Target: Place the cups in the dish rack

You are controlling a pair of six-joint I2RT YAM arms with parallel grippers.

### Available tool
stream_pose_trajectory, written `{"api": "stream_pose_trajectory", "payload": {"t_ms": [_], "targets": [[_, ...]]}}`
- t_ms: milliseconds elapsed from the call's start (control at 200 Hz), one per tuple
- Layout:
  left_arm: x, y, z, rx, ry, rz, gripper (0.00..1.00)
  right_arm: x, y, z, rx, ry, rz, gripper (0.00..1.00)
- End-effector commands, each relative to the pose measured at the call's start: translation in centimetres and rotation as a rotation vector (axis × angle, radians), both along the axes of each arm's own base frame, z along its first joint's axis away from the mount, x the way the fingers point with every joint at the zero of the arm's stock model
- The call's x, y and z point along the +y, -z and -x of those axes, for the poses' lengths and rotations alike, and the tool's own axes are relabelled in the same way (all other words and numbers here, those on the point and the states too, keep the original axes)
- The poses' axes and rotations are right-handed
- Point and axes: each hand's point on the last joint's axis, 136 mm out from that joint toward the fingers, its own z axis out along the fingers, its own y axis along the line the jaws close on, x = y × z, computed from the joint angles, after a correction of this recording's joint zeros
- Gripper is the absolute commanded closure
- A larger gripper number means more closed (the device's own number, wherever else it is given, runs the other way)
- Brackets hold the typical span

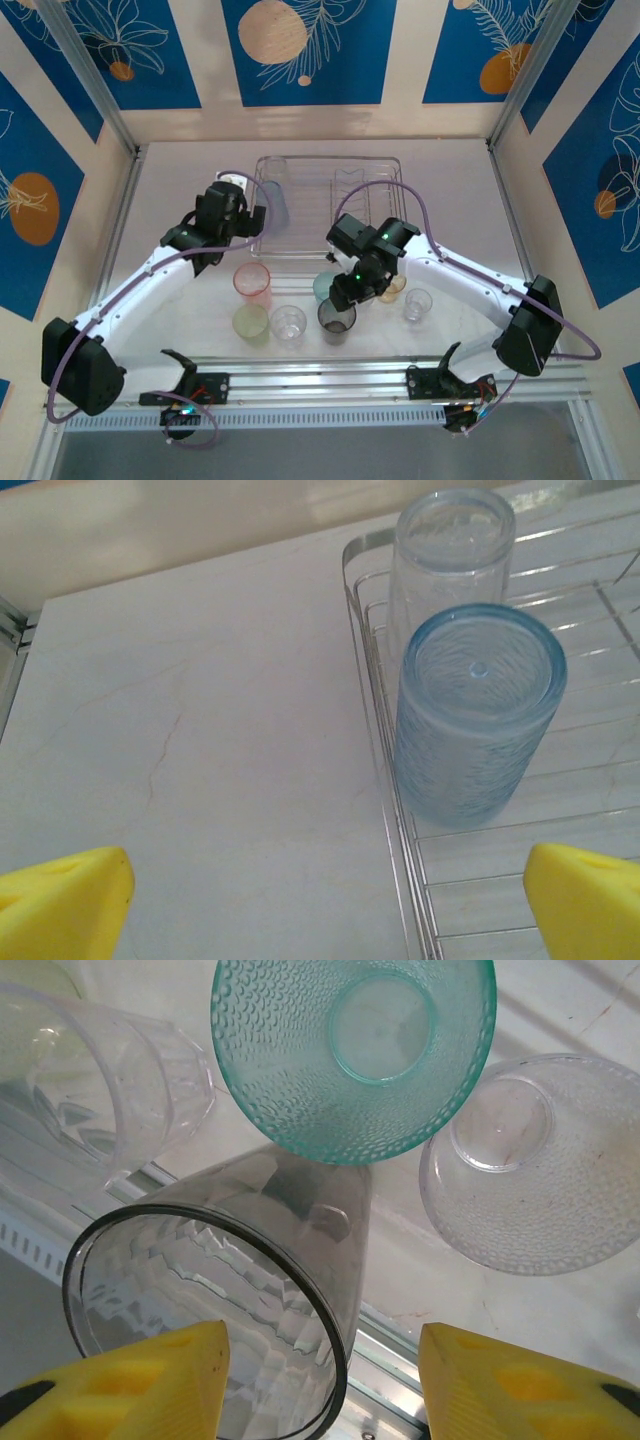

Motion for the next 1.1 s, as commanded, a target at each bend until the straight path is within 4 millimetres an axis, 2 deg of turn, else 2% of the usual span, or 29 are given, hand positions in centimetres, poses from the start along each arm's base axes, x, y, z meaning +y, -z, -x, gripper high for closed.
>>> {"api": "stream_pose_trajectory", "payload": {"t_ms": [0, 300, 410, 500, 560, 715, 836, 901, 971, 1046, 1096], "targets": [[-0.4, -1.3, 0.0, -0.041, 0.009, 0.065, 0.0, -0.1, 0.5, 0.8, 0.037, -0.023, 0.03, 0.51], [-1.2, -1.1, 0.4, -0.029, 0.041, 0.122, 0.0, -0.1, 2.3, 1.0, 0.062, -0.032, 0.116, 0.64], [-1.3, -1.0, 0.6, -0.022, 0.045, 0.137, 0.0, -0.2, 2.3, 1.0, 0.065, -0.034, 0.128, 0.81], [-1.3, -1.2, 0.8, -0.024, 0.049, 0.151, 0.0, -0.4, 1.4, 1.3, 0.057, -0.035, 0.129, 1.0], [-1.4, -1.4, 0.9, -0.032, 0.054, 0.167, 0.0, -0.7, 0.4, 1.7, 0.047, -0.036, 0.119, 1.0], [-3.6, -2.7, 1.7, -0.049, 0.182, 0.25, 0.0, -1.9, -4.0, 2.7, -0.017, -0.023, -0.002, 1.0], [-7.0, -5.1, 3.4, -0.116, 0.4, 0.374, 0.0, -3.3, -8.7, 2.8, -0.105, 0.02, -0.193, 1.0], [-9.6, -6.7, 5.4, -0.159, 0.591, 0.456, 0.0, -4.3, -11.9, 2.1, -0.172, 0.076, -0.333, 1.0], [-12.4, -8.9, 8.9, -0.234, 0.86, 0.545, 0.0, -5.5, -15.8, 0.7, -0.262, 0.15, -0.505, 1.0], [-13.8, -10.6, 12.0, -0.333, 1.045, 0.613, 0.0, -6.6, -19.8, -0.9, -0.345, 0.216, -0.674, 1.0], [-14.2, -11.2, 13.3, -0.359, 1.114, 0.639, 0.0, -6.9, -22.0, -1.8, -0.363, 0.239, -0.775, 1.0]]}}
